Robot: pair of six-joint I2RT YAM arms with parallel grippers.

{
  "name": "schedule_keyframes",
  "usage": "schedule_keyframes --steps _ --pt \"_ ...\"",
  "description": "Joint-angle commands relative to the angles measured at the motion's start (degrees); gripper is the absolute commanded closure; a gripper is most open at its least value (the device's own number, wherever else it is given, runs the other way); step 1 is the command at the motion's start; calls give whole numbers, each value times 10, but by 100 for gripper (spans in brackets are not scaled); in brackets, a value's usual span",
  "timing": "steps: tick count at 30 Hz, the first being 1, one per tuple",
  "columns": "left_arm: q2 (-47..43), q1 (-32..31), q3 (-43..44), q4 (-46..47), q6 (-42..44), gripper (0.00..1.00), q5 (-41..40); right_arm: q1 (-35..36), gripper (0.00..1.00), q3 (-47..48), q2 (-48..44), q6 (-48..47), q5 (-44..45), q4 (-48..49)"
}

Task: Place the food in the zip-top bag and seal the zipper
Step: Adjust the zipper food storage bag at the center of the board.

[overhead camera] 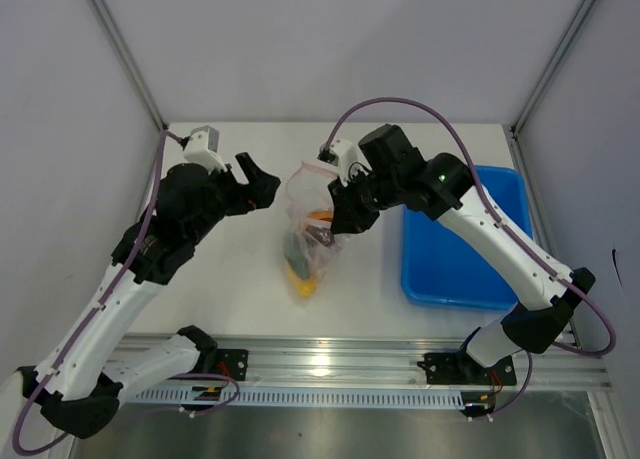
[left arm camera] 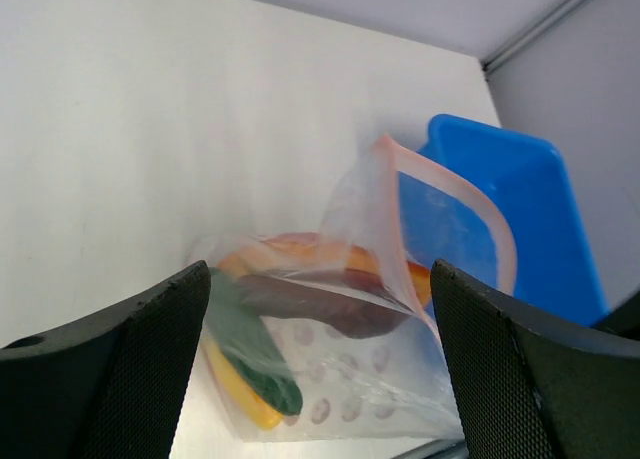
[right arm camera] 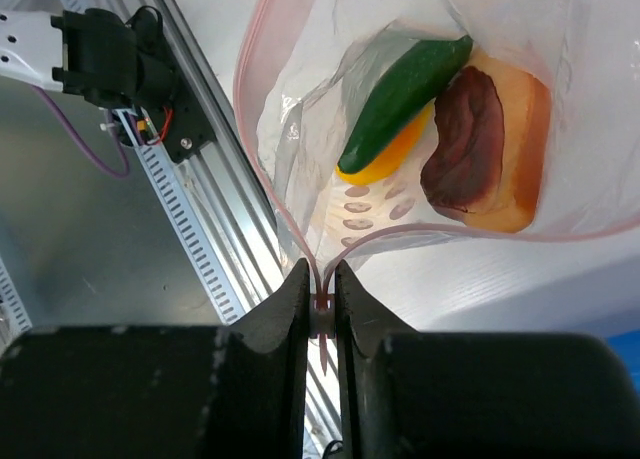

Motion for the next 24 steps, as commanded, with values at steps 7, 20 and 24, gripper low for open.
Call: schedule_keyframes --steps 7,20,24 --pt "93 41 101 -52 80 16 71 36 100 21 -11 -24 46 -16" --pt "206 40 185 -56 102 33 245 41 100 25 -10 -20 63 -14" --pt "251 38 213 -84 110 37 239 42 100 25 -7 -18 61 -12"
